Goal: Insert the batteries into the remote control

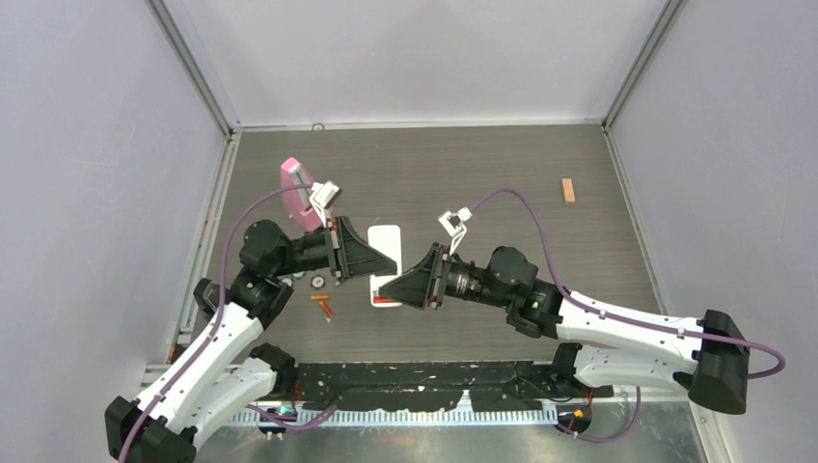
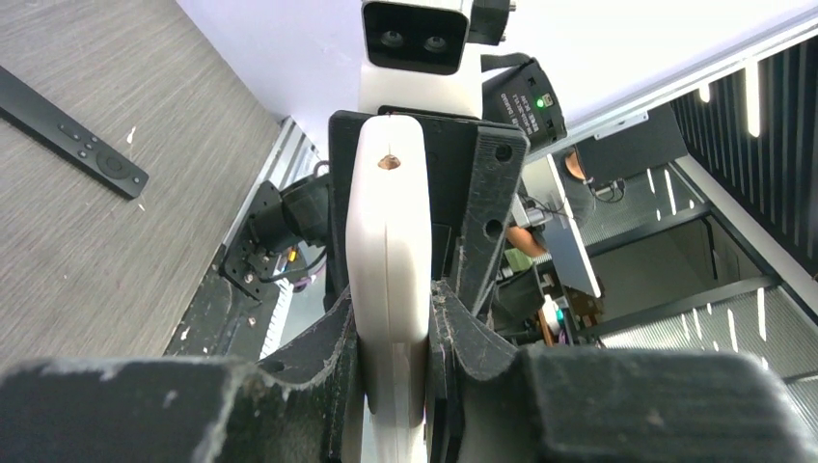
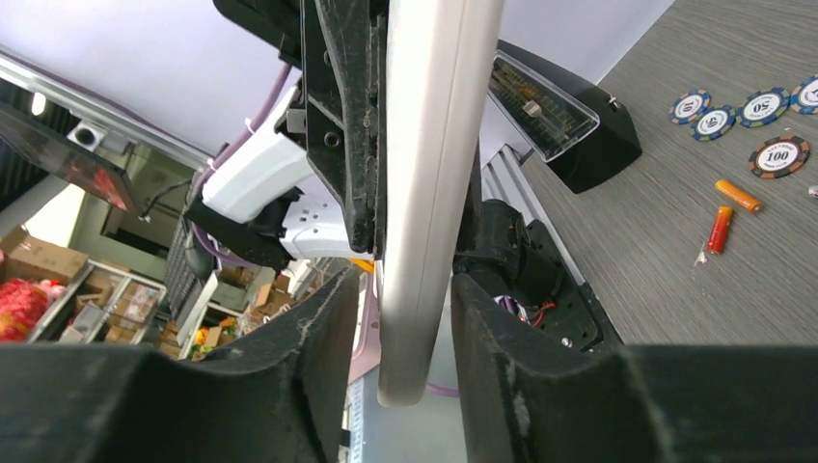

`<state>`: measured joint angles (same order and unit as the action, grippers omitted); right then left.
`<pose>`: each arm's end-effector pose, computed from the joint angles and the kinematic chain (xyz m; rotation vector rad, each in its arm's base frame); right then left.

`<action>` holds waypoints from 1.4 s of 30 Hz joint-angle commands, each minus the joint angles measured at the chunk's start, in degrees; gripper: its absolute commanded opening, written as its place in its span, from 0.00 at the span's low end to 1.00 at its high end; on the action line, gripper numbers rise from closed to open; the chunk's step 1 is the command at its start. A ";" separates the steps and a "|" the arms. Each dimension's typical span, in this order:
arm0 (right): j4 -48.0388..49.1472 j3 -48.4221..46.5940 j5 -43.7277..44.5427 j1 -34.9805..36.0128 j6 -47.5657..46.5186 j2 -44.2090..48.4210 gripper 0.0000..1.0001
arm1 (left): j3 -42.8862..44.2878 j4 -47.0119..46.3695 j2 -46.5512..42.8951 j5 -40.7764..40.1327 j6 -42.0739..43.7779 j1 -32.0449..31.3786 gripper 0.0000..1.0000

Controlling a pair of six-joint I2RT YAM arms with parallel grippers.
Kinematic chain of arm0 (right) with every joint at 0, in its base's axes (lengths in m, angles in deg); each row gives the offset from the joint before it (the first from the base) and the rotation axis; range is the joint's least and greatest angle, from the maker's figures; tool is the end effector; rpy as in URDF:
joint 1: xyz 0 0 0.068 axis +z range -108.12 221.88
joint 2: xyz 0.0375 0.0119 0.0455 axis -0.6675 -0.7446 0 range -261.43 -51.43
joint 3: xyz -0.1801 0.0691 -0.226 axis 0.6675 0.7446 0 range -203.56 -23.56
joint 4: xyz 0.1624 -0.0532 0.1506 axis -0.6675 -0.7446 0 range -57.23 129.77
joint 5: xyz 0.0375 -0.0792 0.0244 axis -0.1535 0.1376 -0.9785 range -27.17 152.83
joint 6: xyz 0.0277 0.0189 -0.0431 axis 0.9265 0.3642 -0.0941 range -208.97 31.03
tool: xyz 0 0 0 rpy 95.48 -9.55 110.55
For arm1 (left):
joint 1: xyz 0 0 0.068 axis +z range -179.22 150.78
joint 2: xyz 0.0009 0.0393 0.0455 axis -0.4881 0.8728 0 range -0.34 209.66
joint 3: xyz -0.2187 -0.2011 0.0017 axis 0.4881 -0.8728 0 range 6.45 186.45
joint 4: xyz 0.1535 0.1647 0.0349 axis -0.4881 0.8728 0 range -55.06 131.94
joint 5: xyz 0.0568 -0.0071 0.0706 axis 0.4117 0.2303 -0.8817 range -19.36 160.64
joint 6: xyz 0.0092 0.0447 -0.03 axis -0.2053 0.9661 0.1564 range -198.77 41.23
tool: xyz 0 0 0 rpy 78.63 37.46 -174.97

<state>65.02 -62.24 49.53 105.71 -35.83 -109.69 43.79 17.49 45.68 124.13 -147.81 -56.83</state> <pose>0.0779 0.1776 0.3568 -0.3882 1.7251 1.7578 0.1009 -0.0860 0.3638 0.3132 1.8268 -1.9268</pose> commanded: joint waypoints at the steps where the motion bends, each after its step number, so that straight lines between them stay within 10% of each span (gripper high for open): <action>1: 6.03 0.51 3.82 -0.19 2.28 1.79 0.43 | -1.44 -4.73 -2.21 -3.85 -2.09 0.28 0.00; 8: 5.53 0.14 4.75 -0.21 2.32 1.65 0.14 | -2.70 -4.77 -4.97 -5.29 -1.94 0.29 0.01; 17: -3.29 -3.03 -2.85 -3.79 -2.42 3.48 0.05 | -1.06 0.46 -6.60 -3.16 2.22 0.58 0.40; 29: -4.53 -7.87 -15.46 -5.47 -3.96 -0.99 0.05 | -2.10 -5.31 -5.73 -3.11 -1.14 0.63 0.37; 34: -4.40 -8.29 -15.82 -5.47 -3.19 -2.26 0.05 | -1.39 -5.75 -4.66 -4.17 -1.37 0.63 0.15; 37: -4.45 -8.03 -14.40 -5.47 -2.67 -1.79 0.11 | -1.87 -5.51 -4.43 -4.57 -1.23 0.63 0.00; 42: -6.80 -8.06 -10.10 -5.48 -3.13 0.36 0.61 | -1.45 -0.91 -5.37 -6.87 1.84 1.11 0.00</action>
<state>57.87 -67.94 36.01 100.03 -37.97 -111.78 41.13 15.02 41.04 119.89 -148.75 -56.44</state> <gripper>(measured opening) 0.438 0.232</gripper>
